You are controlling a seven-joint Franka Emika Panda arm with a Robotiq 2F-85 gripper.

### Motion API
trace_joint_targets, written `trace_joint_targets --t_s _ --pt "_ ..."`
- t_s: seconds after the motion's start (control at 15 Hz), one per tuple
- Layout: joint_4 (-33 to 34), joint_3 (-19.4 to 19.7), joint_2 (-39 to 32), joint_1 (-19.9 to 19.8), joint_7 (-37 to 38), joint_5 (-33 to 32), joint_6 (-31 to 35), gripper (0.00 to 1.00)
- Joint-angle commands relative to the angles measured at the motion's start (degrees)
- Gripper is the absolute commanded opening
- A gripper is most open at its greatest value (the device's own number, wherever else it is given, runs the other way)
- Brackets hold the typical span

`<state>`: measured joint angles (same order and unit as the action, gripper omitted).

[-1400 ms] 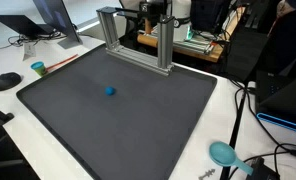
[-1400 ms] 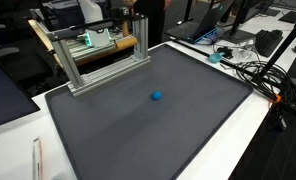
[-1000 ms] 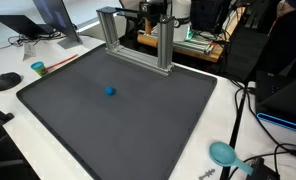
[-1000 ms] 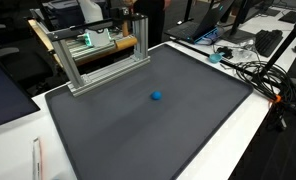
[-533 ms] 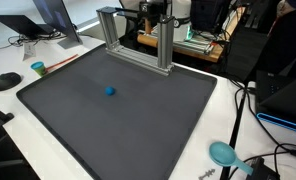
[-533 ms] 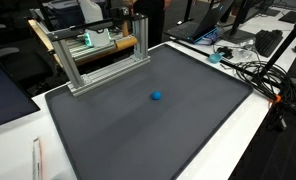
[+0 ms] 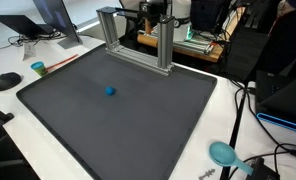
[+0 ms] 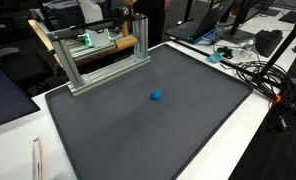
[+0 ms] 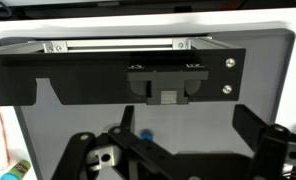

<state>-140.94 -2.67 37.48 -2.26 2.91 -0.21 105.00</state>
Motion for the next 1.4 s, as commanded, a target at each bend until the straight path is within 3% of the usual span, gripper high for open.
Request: trace_joint_targets --t_s 0.0,0.33,0.87,1.33 --pt "-2.2 -0.8 -0.2 0.5 1.3 -2.2 5.7 1.00" --pt "-6.5 -0.5 -0.9 0.5 0.6 -3.7 12.8 1.00" --pt "-6.4 -0.3 -1.4 0.7 0.8 -2.9 11.9 1.00" --pt "-8.1 -0.7 -1.9 0.7 0.9 -3.6 16.0 1.00"
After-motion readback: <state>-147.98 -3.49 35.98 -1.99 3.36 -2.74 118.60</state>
